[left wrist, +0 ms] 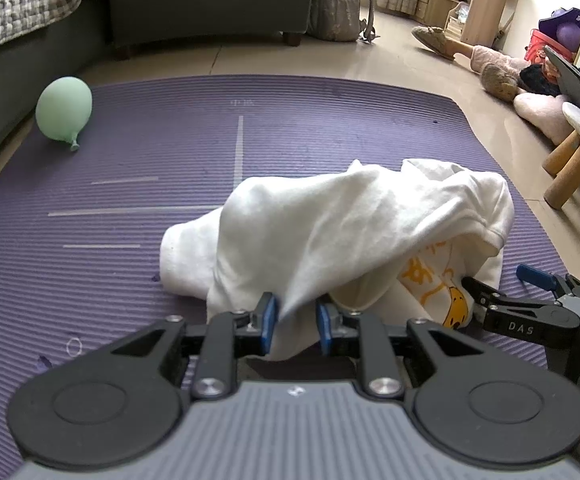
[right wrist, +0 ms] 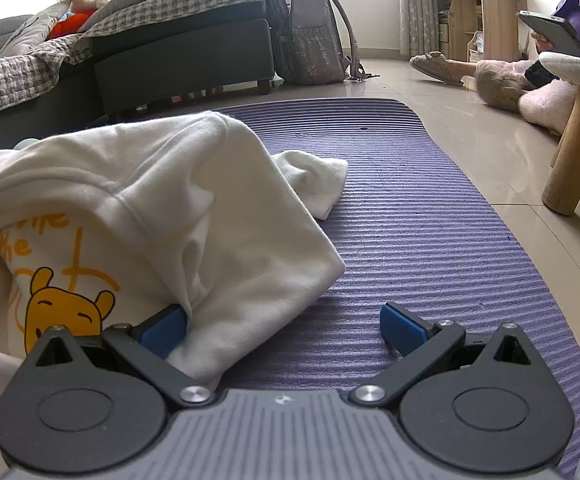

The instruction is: Fold clothes

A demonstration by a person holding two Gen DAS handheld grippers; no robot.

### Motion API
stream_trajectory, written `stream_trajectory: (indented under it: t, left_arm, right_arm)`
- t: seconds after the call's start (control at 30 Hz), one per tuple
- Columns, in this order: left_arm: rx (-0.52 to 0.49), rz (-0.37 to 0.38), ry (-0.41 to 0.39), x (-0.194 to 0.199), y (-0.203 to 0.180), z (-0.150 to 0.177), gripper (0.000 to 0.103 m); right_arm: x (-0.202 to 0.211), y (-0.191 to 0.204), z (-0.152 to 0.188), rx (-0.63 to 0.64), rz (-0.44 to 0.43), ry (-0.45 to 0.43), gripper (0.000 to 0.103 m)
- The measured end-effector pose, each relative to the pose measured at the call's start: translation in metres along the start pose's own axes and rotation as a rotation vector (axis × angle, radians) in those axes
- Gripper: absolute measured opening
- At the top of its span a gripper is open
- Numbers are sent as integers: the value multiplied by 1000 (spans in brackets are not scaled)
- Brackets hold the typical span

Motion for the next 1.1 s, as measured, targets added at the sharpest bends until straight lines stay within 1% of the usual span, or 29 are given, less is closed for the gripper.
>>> stream_trajectory:
  t: [0.37,0.7,0.97,1.1]
  left_arm:
    - [-3,1,2,2,-2,3,25]
    - [2,18,2,3,-2,4,26]
    - [10,31,3,2,1,3,26]
    - [13,30,11,-1,2,5,26]
  right_arm:
    - [0,1,0,0,1,0,103]
    - [0,1,0,2,3,1,103]
    - [-1,5,-2,20,24,12,103]
    - [-3,4,-5,26,11,19,103]
Point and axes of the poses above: each gripper's, at about its wrist camera, not at the fingertips, and x roughly against the way its jaws point, y to its left, z to its underside, the point moved 7 cm from there along -x, roughly the way its jaws point, and after that the axes turned 10 degrees about y, right-handed, at the moved point
